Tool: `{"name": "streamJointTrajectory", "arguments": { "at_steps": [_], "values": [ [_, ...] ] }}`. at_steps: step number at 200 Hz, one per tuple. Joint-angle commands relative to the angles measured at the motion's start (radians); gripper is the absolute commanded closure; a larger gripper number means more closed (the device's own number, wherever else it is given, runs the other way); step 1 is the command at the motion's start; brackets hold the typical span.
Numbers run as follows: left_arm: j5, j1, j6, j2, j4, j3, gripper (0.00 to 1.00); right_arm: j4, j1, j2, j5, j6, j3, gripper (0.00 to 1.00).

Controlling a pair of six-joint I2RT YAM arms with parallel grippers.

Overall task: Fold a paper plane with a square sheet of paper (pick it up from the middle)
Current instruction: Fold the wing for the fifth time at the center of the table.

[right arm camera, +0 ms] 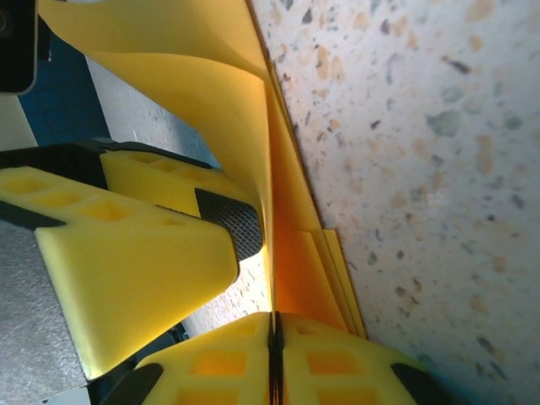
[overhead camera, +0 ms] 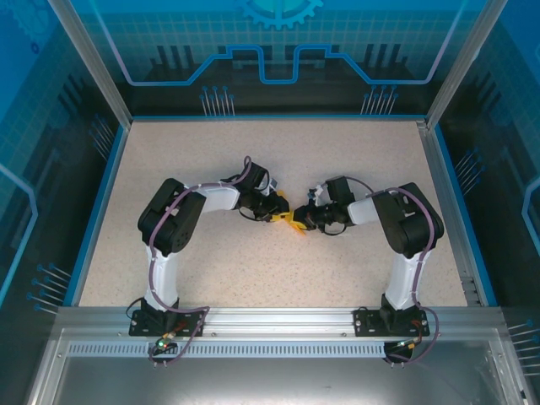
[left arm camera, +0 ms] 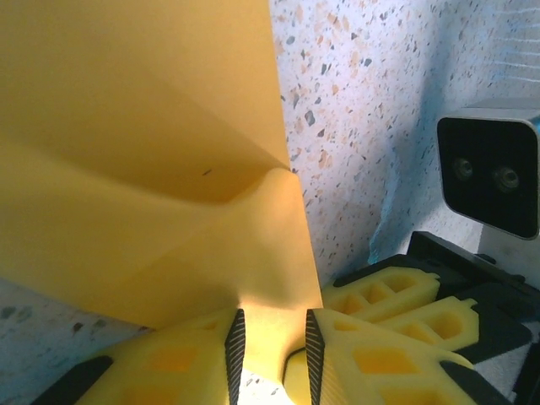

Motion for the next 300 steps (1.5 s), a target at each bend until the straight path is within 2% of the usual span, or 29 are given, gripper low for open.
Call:
{"name": "streamJointTrajectory", "arguments": {
  "at_steps": [1,64,107,156,185,227,300],
  "values": [
    [-0.060,-0.002,0.019,0.034,-0.084,0.019,0.71,-0.156,-0.012,-0.026,0.056,-0.073,0.016,0.87],
    [-0.060,-0.003,0.018,0.042,-0.104,0.034,0.72,-0.288,-0.012,-0.067,0.082,-0.173,0.022,0.86],
    [-0.052,-0.004,0.022,0.041,-0.111,0.047,0.72,-0.309,-0.012,-0.045,0.111,-0.191,0.023,0.92],
    [-0.003,-0.002,0.046,0.015,-0.103,0.076,0.69,-0.268,-0.011,-0.029,0.088,-0.177,0.035,0.97],
    [0.043,-0.004,0.042,-0.047,-0.031,0.048,0.64,-0.200,-0.013,-0.029,0.044,-0.134,0.027,0.98],
    [0.088,-0.007,0.007,-0.085,0.083,-0.040,0.64,-0.120,-0.013,-0.020,0.008,-0.073,0.016,0.98],
    [0.066,-0.016,0.008,-0.045,0.078,-0.050,0.66,-0.109,-0.018,0.004,0.009,-0.030,0.016,1.00]
  ]
}}
